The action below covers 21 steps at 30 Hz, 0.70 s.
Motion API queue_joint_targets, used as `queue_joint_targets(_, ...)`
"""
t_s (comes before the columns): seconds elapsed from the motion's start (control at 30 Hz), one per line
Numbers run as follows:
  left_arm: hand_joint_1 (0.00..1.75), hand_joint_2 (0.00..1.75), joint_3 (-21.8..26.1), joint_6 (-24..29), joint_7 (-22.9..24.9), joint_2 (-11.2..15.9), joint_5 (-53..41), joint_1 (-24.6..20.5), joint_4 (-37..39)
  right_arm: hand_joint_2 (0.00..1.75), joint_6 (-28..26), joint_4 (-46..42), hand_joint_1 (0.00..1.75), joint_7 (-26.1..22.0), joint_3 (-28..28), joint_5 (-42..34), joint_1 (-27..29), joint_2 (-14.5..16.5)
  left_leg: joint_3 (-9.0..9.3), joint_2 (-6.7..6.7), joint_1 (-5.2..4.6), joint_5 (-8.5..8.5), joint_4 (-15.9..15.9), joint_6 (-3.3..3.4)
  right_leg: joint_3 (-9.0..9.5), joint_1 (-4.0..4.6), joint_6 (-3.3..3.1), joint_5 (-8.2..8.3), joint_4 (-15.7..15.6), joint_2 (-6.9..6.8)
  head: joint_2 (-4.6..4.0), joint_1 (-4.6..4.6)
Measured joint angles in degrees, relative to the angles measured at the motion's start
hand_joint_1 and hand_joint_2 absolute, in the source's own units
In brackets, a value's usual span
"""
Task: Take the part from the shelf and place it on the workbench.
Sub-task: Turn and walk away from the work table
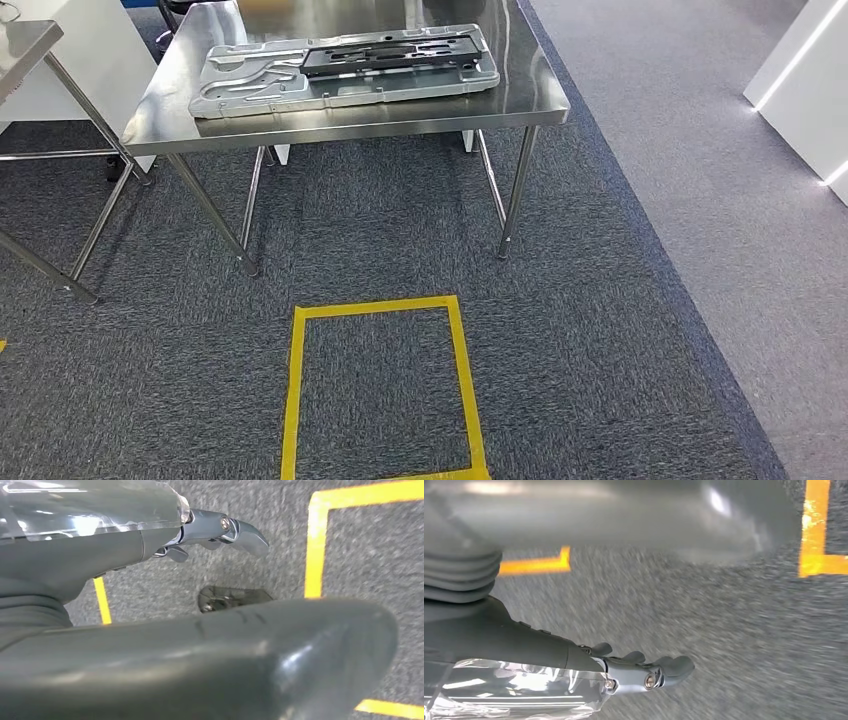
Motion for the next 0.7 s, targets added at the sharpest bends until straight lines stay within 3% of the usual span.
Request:
queue_joint_targets(0.07,0.0,0.0,0.0,0.2,0.5,0.0,0.0,0.0,0.0,1.75,1.3,0.0,0.0,1.4,-0.5,-0.3,0.0,0.0,-1.82,-0.01,0.1,-3.2,6.6,-0.23,-0.97,0.2,-0.12,0.61,0.2,-0.03,0.0,0.0)
queue_joint_targets(0.1,0.0,0.0,0.0,0.3,0.7,0.0,0.0,0.0,0.0,1.75,1.6,0.0,0.0,2.0,-0.7,-0.3,0.0,0.0,-1.45,-0.01,0.11,-3.15,7.3,-0.19,-1.38,0.29,-0.09,0.85,0.3,-0.02,0.0,0.0)
queue_joint_targets(0.13,0.0,0.0,0.0,0.3,0.9,0.0,0.0,0.0,0.0,1.75,1.6,0.0,0.0,2.5,-0.9,-0.3,0.1,0.0,0.0,-0.01,0.1,-2.15,5.9,-0.04,-1.68,0.37,-0.02,1.03,0.4,0.01,0.0,0.0)
queue_joint_targets(0.23,0.0,0.0,0.0,0.4,1.1,0.2,0.1,0.0,0.0,1.75,1.7,0.0,0.0,3.2,-1.2,-0.3,0.1,0.1,7.81,-0.04,-0.23,1.7,-6.1,1.04,-2.02,0.59,0.37,1.35,0.7,0.04,0.0,0.0)
queue_joint_targets(0.3,0.0,0.0,0.0,0.4,1.2,0.3,0.1,0.0,0.0,1.75,1.6,0.0,0.0,3.3,-1.4,-0.3,0.0,0.2,9.86,-0.03,-0.61,2.24,-9.8,1.54,-2.2,0.6,0.96,1.71,0.7,0.01,0.0,-0.01)
queue_joint_targets(0.37,0.0,0.0,0.0,0.4,1.2,0.2,0.1,0.0,0.0,1.75,1.6,0.0,0.0,3.3,-1.5,-0.3,-0.1,0.2,9.66,0.01,-0.57,2.81,-10.4,2.01,-2.37,0.59,1.69,2.04,0.6,0.01,0.0,-0.01)
queue_joint_targets(0.43,0.0,0.0,0.0,0.5,1.2,0.2,0.1,-0.1,0.0,1.75,1.6,-0.1,0.0,3.4,-1.5,-0.3,-0.2,0.1,9.55,0.08,-0.22,3.57,-11.3,2.79,-3.31,0.59,2.32,0.68,2.3,0.16,0.0,0.0)
queue_joint_targets(0.53,0.0,0.0,0.0,0.5,1.3,0.1,0.1,-0.1,0.0,1.75,1.6,-0.1,0.0,3.6,-1.7,-0.4,-0.1,0.1,8.83,0.16,-0.22,4.24,-11.7,3.38,-8.34,0.18,3.05,-4.81,12.6,0.32,0.0,0.0)
queue_joint_targets(0.57,0.0,0.0,0.0,0.5,1.3,0.1,0.1,-0.1,0.0,1.75,1.6,-0.1,0.0,3.6,-1.8,-0.5,0.0,0.1,8.54,0.16,-0.29,4.32,-11.5,3.4,-9.8,0.01,3.27,-5.8,15.7,0.32,0.0,0.0)
queue_joint_targets(0.6,0.0,0.0,0.0,0.5,1.3,0.2,0.1,0.0,0.0,1.75,1.6,-0.1,0.0,3.6,-1.8,-0.6,0.1,0.1,8.27,0.15,-0.34,4.37,-11.3,3.4,-10.35,-0.12,3.44,-5.72,17.0,0.31,0.0,0.0)
queue_joint_targets(0.63,0.0,0.0,0.0,0.5,1.3,0.2,0.1,0.0,0.0,1.75,1.6,-0.1,0.0,3.6,-1.8,-0.7,0.2,0.1,8.05,0.13,-0.35,4.37,-11.0,3.36,-9.72,-0.22,3.52,-4.53,16.0,0.3,0.0,0.0)
queue_joint_targets(0.67,0.0,0.0,0.0,0.5,1.3,0.1,0.1,0.0,0.0,1.75,1.7,-0.1,0.0,3.7,-1.9,-0.9,0.2,0.1,7.89,0.11,-0.33,4.31,-10.7,3.28,-8.02,-0.31,3.53,-2.64,12.8,0.28,0.0,0.0)
queue_joint_targets(0.7,0.0,0.44,0.0,0.5,1.4,0.2,0.1,0.0,0.0,1.75,1.7,-0.1,0.0,3.9,-2.0,-1.1,0.2,0.1,7.7,0.09,-0.42,4.19,-10.3,3.15,-5.83,-0.5,3.76,-0.93,8.6,0.29,0.0,0.0)
